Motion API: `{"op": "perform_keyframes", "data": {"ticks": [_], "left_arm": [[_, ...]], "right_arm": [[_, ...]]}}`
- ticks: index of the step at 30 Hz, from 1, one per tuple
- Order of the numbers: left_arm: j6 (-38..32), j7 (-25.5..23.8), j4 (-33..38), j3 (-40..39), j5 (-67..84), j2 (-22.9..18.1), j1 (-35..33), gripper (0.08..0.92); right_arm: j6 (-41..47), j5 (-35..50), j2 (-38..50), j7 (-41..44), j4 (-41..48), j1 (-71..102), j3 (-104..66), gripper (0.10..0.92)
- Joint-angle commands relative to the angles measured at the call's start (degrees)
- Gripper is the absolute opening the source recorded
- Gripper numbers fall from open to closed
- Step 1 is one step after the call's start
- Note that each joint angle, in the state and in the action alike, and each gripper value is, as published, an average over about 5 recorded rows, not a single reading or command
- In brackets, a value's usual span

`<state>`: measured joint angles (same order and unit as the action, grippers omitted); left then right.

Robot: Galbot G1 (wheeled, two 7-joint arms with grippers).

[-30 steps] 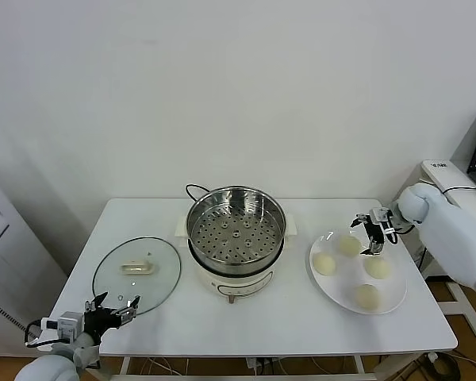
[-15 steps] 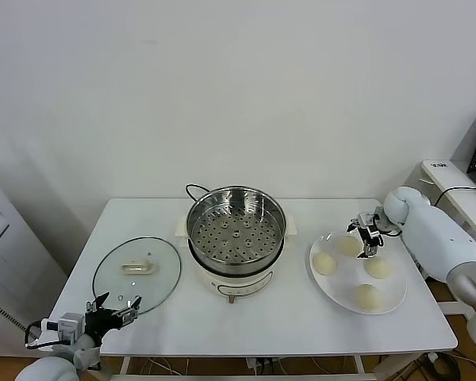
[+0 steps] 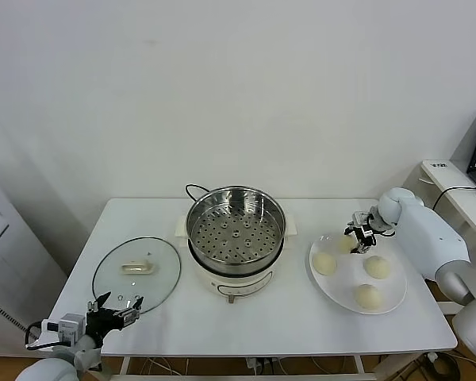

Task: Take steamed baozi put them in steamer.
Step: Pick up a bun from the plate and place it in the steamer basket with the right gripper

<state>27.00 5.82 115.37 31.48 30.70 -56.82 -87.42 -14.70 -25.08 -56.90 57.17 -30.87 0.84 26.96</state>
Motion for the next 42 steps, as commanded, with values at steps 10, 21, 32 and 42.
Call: {"op": "perform_keyframes", "data": {"ticks": [10, 21, 32, 42], "left_arm": [[0.00, -0.01, 0.58, 0.34, -0.04, 0.02, -1.03, 0.823], [0.52, 0.14, 0.40, 0.10, -0.07, 0.91, -0.51, 0.823], [0.64, 0.12, 0.11, -0.64, -0.06, 1.15, 0.22, 0.823], [0.72, 0.07, 0.31, -0.92, -0.47, 1.79, 0.21, 0.823]], "right_arm": [[1.84, 17.25, 9.19, 3.87, -17.99, -12.98, 18.75, 0.492], [-17.14, 23.29, 0.78, 9.42, -18.44, -31.46, 24.96, 0.493], [-32.50, 16.55, -9.41, 7.29, -21.83, -32.48, 26.75, 0.501], [-35.30, 2.56, -11.51, 3.77, -26.46, -27.20, 24.92, 0.501]]}}
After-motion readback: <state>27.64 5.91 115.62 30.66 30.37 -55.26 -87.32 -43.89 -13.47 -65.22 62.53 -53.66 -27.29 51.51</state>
